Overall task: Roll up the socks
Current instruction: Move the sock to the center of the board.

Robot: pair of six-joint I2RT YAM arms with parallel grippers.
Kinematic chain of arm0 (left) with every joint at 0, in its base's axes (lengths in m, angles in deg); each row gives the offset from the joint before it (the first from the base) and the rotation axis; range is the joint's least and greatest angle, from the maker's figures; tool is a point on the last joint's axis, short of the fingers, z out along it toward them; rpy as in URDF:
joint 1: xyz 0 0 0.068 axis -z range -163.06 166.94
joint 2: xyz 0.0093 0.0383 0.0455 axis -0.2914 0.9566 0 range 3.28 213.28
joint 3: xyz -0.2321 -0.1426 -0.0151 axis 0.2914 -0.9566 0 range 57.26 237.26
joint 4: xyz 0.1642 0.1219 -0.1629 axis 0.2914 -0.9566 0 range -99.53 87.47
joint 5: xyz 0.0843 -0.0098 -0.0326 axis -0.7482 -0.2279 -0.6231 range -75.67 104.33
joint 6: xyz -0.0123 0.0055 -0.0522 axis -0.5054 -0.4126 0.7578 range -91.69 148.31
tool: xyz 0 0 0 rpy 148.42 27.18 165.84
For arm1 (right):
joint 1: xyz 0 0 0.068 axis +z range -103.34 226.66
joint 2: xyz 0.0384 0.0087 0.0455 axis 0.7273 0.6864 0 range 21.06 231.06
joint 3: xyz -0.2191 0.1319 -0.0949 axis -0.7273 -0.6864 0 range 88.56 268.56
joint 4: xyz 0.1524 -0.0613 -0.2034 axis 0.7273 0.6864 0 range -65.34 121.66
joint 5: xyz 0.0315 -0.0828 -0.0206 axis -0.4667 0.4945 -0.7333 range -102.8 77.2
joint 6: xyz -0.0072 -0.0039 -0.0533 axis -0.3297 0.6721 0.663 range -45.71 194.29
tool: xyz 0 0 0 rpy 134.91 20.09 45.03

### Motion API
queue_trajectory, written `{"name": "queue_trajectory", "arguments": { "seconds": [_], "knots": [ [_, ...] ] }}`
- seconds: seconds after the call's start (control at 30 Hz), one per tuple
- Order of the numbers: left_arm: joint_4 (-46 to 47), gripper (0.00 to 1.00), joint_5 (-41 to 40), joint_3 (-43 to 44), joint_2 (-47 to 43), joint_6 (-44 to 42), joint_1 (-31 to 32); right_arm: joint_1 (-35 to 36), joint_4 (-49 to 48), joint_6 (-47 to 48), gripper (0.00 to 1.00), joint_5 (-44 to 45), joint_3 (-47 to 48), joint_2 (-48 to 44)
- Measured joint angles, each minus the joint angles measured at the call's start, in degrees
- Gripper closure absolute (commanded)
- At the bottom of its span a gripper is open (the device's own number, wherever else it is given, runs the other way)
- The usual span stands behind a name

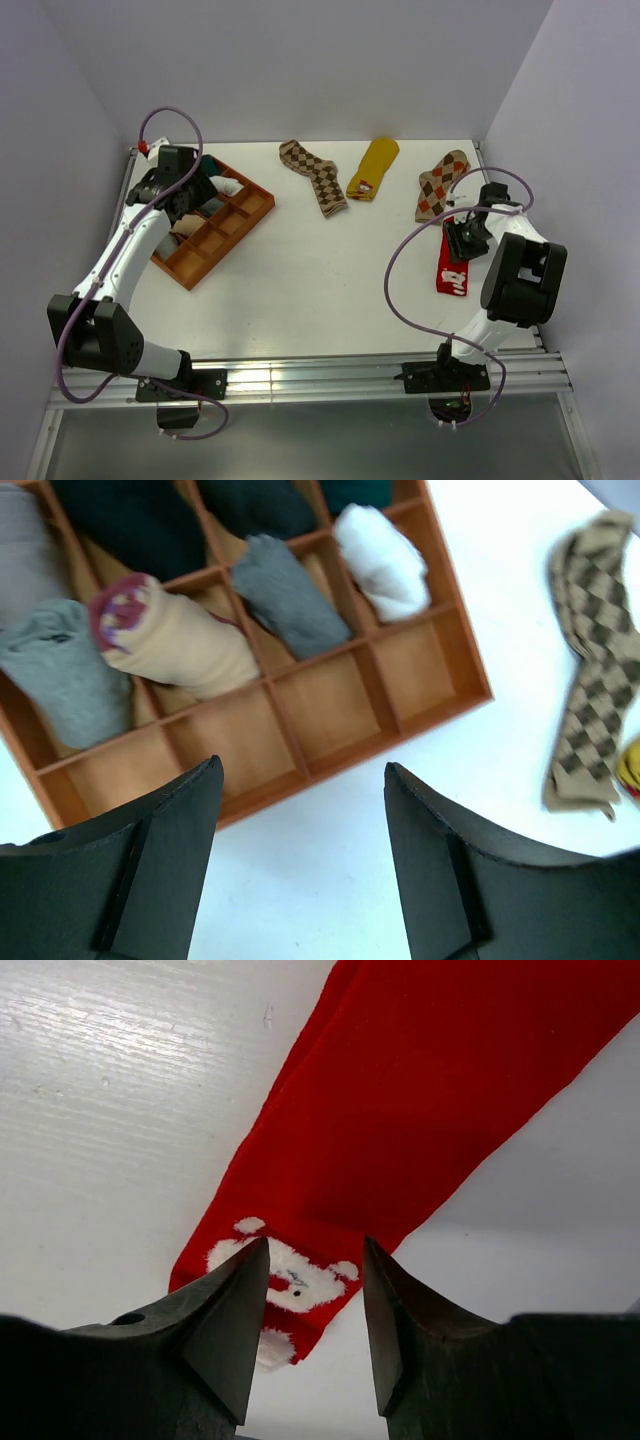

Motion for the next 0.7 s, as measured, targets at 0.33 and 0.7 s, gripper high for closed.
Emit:
{"name": "queue_trajectory", "arguments": {
  "seconds": [0.33,0.7],
  "knots": [
    [3.7,0.30,3.7,-3.4,-3.8,-1.5,4.0,5.2,-2.0,0.2,0.52,6.9,-2.0,3.3],
    [6.1,0.31,7.1,-5.7,-4.9,-2.0,4.3,19.5,2.9,-2.9,0.52,11.3,4.4,8.9]
  ]
}}
